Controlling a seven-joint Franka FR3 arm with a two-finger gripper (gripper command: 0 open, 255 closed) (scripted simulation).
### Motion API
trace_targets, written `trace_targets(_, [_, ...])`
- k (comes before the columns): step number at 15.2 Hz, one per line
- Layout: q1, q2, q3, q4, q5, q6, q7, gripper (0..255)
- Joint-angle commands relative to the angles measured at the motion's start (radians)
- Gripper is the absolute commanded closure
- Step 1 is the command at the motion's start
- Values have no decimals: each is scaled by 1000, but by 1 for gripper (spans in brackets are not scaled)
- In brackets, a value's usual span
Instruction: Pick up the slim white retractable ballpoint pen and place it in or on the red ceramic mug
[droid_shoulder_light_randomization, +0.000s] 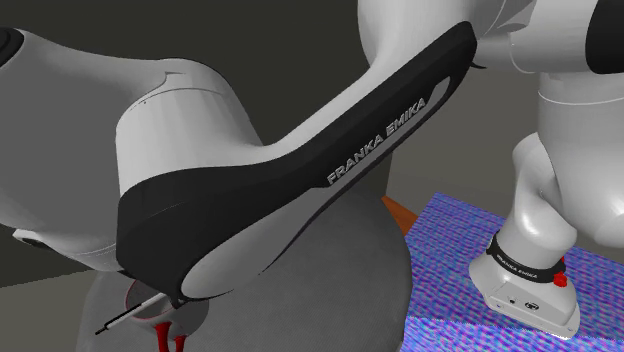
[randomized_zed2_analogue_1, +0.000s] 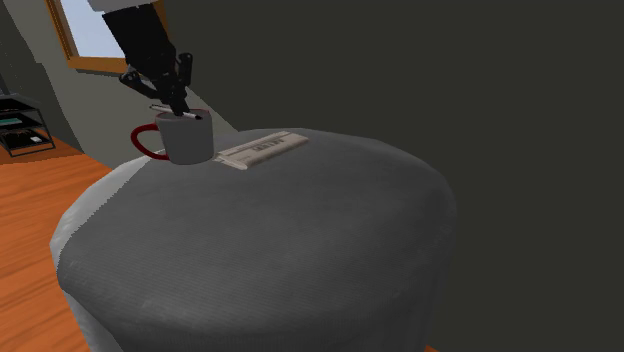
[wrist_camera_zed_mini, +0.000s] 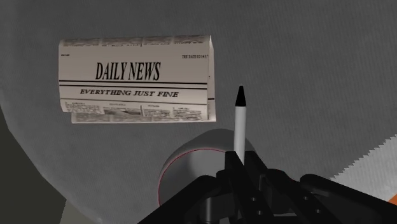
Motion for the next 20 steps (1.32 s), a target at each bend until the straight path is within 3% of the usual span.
trace_targets(1, [0,1,0,-5,-1,5,2,255])
trace_targets(7, [0,1,0,-5,-1,5,2,255])
trace_targets(8, [0,1,0,-5,-1,5,2,0])
trace_targets(13, [0,1,0,-5,-1,5,2,0])
trace_targets(17, [22,-20,13,87,17,-106,-14,0])
trace_targets(20, [22,-20,13,87,17,-106,-14,0])
